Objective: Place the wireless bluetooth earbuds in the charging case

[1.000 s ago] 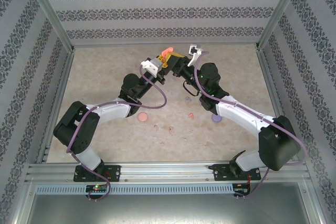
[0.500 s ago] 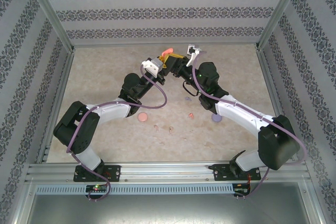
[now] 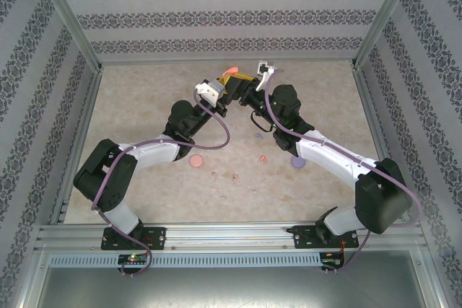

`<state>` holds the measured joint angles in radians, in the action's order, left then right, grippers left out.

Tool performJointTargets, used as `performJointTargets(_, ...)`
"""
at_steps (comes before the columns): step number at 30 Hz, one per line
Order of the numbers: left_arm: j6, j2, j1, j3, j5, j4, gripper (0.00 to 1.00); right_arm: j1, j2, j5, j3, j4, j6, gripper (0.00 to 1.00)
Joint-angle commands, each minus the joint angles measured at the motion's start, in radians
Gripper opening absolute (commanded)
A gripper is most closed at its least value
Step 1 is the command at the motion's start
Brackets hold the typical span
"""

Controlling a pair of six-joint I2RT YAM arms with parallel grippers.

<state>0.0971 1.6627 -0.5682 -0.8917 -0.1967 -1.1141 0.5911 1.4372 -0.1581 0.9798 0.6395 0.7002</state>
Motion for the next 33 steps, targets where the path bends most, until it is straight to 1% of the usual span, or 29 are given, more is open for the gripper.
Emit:
performJointTargets(1,-0.016,-0.059,-0.019,-0.030,-0.041,-0.114,0.00,-0.011,0.018,0.037,-0.007,-0.064,0.017,0.58)
performJointTargets(5,-0.018,-0.060,-0.020,-0.030,-0.043,-0.113,0.00,-0.019,0.018,0.040,-0.010,-0.064,0.031,0.61)
performJointTargets(8,-0.021,-0.061,-0.021,-0.028,-0.040,-0.116,0.00,-0.029,0.012,0.039,-0.015,-0.064,0.048,0.67)
performJointTargets(10,-0.022,-0.061,-0.021,-0.023,-0.035,-0.120,0.00,-0.040,-0.005,0.031,-0.022,-0.063,0.063,0.69)
performJointTargets(13,-0.022,-0.062,-0.021,-0.011,-0.019,-0.130,0.00,-0.055,-0.050,0.021,-0.037,-0.067,0.090,0.73)
performJointTargets(16,-0.023,-0.067,-0.021,0.011,0.003,-0.146,0.00,-0.067,-0.127,0.000,-0.049,-0.113,0.097,0.74)
performJointTargets(18,-0.019,-0.078,-0.021,0.028,0.015,-0.142,0.00,-0.075,-0.188,0.007,-0.051,-0.185,0.084,0.74)
performJointTargets(21,-0.017,-0.104,-0.019,0.063,0.038,-0.141,0.00,-0.094,-0.273,0.027,-0.047,-0.338,0.066,0.75)
performJointTargets(26,-0.022,-0.173,-0.019,0.137,0.050,-0.122,0.00,-0.137,-0.363,0.057,-0.040,-0.606,0.047,0.75)
performJointTargets(29,-0.018,-0.225,-0.019,0.192,0.054,-0.104,0.00,-0.152,-0.378,0.097,-0.012,-0.807,0.014,0.74)
performJointTargets(31,-0.015,-0.280,-0.019,0.228,0.059,-0.077,0.00,-0.152,-0.361,0.126,0.014,-0.936,-0.016,0.74)
performJointTargets(33,-0.013,-0.332,-0.019,0.255,0.055,-0.037,0.00,-0.152,-0.332,0.124,0.032,-1.025,-0.048,0.73)
